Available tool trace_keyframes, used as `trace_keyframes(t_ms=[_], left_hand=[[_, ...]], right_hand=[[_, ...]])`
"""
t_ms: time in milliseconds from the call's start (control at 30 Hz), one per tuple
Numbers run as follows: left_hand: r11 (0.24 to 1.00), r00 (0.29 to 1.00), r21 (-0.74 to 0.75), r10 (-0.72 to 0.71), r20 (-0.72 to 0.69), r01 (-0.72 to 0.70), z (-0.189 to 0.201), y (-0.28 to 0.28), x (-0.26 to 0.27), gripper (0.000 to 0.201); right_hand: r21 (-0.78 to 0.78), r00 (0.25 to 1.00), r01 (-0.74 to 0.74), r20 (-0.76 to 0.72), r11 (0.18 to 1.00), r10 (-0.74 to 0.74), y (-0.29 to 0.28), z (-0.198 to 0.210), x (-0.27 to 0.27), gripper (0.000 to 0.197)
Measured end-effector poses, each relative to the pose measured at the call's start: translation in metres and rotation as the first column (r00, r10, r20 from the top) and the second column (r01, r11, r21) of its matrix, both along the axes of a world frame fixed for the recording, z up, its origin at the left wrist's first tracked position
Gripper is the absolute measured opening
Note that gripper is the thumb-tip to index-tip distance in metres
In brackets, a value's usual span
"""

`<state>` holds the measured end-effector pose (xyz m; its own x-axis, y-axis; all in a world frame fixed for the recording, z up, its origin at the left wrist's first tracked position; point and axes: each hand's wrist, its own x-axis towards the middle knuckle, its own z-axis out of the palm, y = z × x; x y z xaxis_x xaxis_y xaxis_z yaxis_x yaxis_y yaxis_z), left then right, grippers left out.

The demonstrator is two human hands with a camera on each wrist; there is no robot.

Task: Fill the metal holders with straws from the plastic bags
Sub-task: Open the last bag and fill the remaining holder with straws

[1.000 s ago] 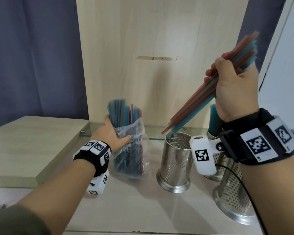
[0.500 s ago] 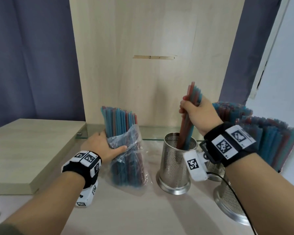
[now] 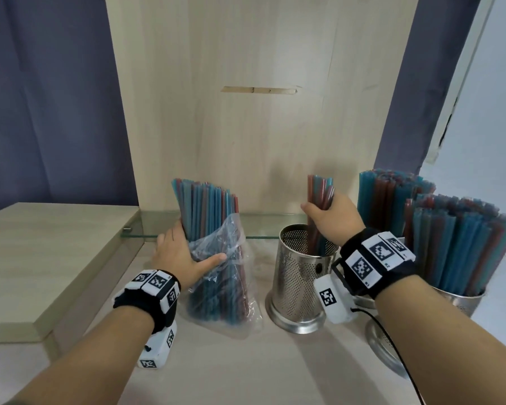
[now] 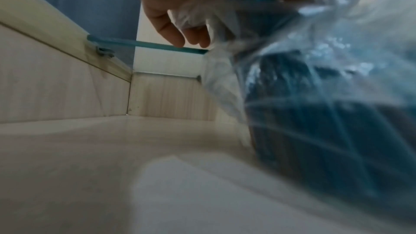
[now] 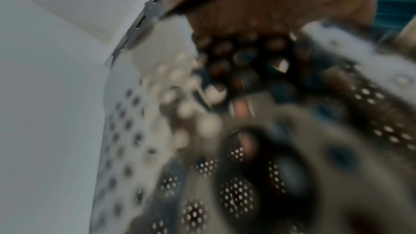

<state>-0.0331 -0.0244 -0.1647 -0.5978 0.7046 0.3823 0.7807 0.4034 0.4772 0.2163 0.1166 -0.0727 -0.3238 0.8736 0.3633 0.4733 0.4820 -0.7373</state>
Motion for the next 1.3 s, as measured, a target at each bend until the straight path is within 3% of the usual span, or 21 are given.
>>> trace_keyframes(t_ms=[133, 233, 300, 333, 533, 633, 733, 800, 900, 967, 1033, 1067, 1167, 1300], left_hand=[[0.998, 0.999, 0.05, -0.026, 0.039, 0.024, -0.005, 0.004, 0.001, 0.124], [0.997, 0.997, 0.068, -0.041, 0.061, 0.036, -0.007, 0.007, 0.0, 0.123], [0.997, 0.997, 0.073, -0.041, 0.06, 0.037, -0.008, 0.006, -0.001, 0.121], [0.996, 0.997, 0.074, -0.043, 0.061, 0.039, -0.008, 0.006, -0.002, 0.12], [0.994, 0.997, 0.1, -0.045, 0.067, 0.038, -0.01, 0.009, -0.002, 0.112], [0.995, 0.996, 0.099, -0.038, 0.081, 0.03, -0.012, 0.009, -0.004, 0.112], [0.994, 0.995, 0.105, -0.043, 0.087, 0.034, -0.011, 0.009, -0.003, 0.112], [0.994, 0.996, 0.102, -0.039, 0.083, 0.03, -0.009, 0.008, 0.0, 0.11], [0.993, 0.996, 0.11, -0.043, 0.075, 0.034, -0.008, 0.008, 0.003, 0.109], [0.992, 0.996, 0.123, -0.05, 0.073, 0.04, -0.008, 0.008, 0.002, 0.11], [0.989, 0.994, 0.138, -0.061, 0.091, 0.048, -0.01, 0.009, -0.002, 0.113], [0.987, 0.992, 0.148, -0.072, 0.102, 0.057, -0.011, 0.009, -0.003, 0.113], [0.978, 0.991, 0.185, -0.114, 0.074, 0.098, -0.016, 0.01, -0.008, 0.117], [0.983, 0.99, 0.164, -0.095, 0.106, 0.076, -0.012, 0.007, -0.003, 0.124]], right_hand=[[-0.148, 0.997, -0.042, -0.068, 0.988, 0.033, -0.001, -0.01, 0.007, 0.038], [-0.165, 0.963, -0.165, -0.242, 0.972, 0.122, -0.01, -0.02, 0.013, 0.051], [-0.148, 0.937, -0.251, -0.285, 0.957, 0.202, -0.025, -0.03, 0.016, 0.046], [-0.138, 0.934, -0.264, -0.283, 0.955, 0.218, -0.031, -0.036, 0.018, 0.052], [-0.003, 0.996, -0.042, -0.08, 0.999, 0.042, -0.028, -0.055, 0.016, 0.141], [-0.022, 0.999, -0.025, 0.038, 0.999, 0.026, -0.029, -0.042, 0.008, 0.157], [-0.149, 0.99, -0.026, 0.135, 0.989, 0.047, -0.026, -0.013, -0.002, 0.152], [-0.186, 0.964, -0.012, 0.26, 0.983, 0.061, -0.031, 0.012, -0.005, 0.137], [-0.087, 0.921, 0.019, 0.388, 0.996, 0.016, -0.049, 0.038, -0.004, 0.135], [0.13, 0.948, 0.005, 0.314, 0.992, -0.045, -0.071, 0.044, -0.004, 0.133], [0.265, 0.98, -0.121, 0.187, 0.957, 0.072, -0.098, 0.045, -0.01, 0.117], [0.259, 0.973, -0.208, 0.156, 0.943, 0.172, -0.109, 0.043, -0.018, 0.105], [0.07, 0.901, -0.416, 0.168, 0.907, 0.4, -0.117, 0.029, -0.066, 0.07], [-0.156, 0.953, -0.259, 0.121, 0.953, 0.278, -0.078, -0.002, -0.132, 0.064]])
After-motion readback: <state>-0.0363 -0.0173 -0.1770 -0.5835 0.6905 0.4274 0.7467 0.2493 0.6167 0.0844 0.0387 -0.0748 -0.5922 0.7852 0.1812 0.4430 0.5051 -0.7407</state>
